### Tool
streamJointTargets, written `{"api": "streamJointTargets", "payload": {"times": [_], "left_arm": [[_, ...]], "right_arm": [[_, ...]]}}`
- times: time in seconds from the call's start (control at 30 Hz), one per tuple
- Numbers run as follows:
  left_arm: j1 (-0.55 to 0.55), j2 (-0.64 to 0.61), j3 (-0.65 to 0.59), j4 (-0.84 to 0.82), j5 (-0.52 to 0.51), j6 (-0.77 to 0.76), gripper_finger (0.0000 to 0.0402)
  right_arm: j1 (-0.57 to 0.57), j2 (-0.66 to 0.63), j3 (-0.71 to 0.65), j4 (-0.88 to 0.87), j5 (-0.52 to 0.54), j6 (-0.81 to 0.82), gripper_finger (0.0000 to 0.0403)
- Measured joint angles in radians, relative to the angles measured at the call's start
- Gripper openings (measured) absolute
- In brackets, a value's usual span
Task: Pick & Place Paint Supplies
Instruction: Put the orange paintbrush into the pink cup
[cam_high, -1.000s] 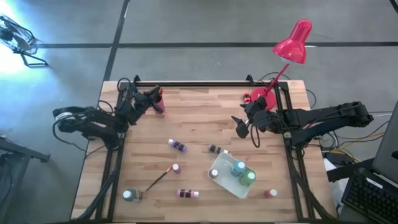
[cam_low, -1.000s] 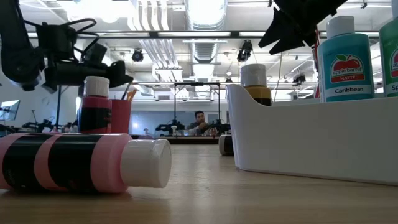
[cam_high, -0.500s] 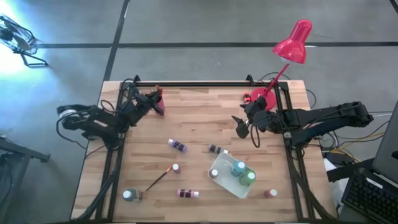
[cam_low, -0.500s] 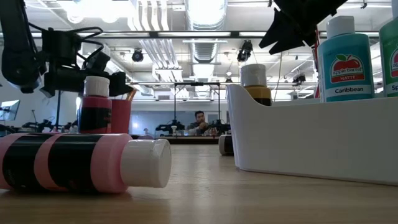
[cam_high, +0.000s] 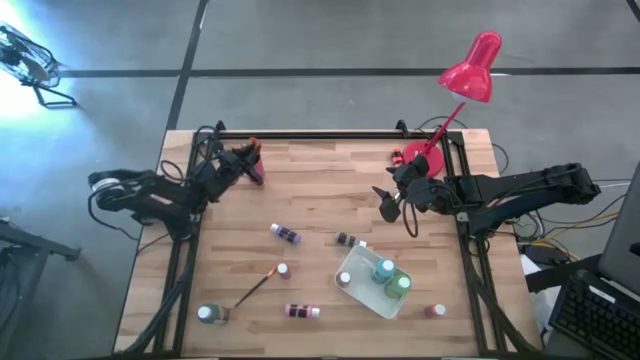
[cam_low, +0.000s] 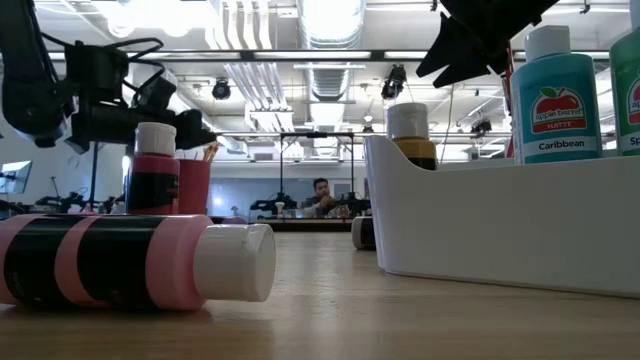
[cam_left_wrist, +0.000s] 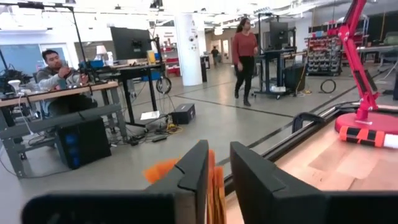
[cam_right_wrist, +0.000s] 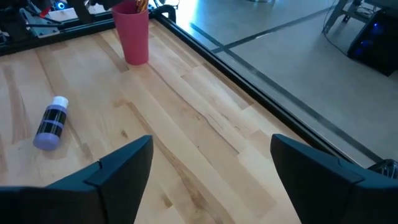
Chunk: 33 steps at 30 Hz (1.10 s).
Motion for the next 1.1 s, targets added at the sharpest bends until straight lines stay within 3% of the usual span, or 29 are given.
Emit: {"api": "streamJointTargets", "payload": {"times": [0.3,0.57,0.9,1.0,1.1], "left_arm": [[0.000,-0.090,0.000,0.000,0.027,-0.010,0.0124],[0.000,-0.194,0.018,-0.059,0.027,-0.011,0.0137],[0.002,-0.361,0.146,-0.449,0.066,0.015,0.0138],[0.001,-0.415,0.200,-0.525,0.138,-0.037,0.0138],[0.003,-0.473,0.262,-0.621,0.318,-0.106,0.0138]], "right_arm": [[0.000,0.000,0.000,0.000,0.000,0.003,0.0334],[0.000,0.000,0.000,0.000,0.000,0.000,0.0315],[0.000,0.000,0.000,0.000,-0.002,0.000,0.0297],[0.000,0.000,0.000,0.000,-0.002,-0.008,0.0295],[0.000,0.000,0.000,-0.001,-0.003,-0.011,0.0298]]}}
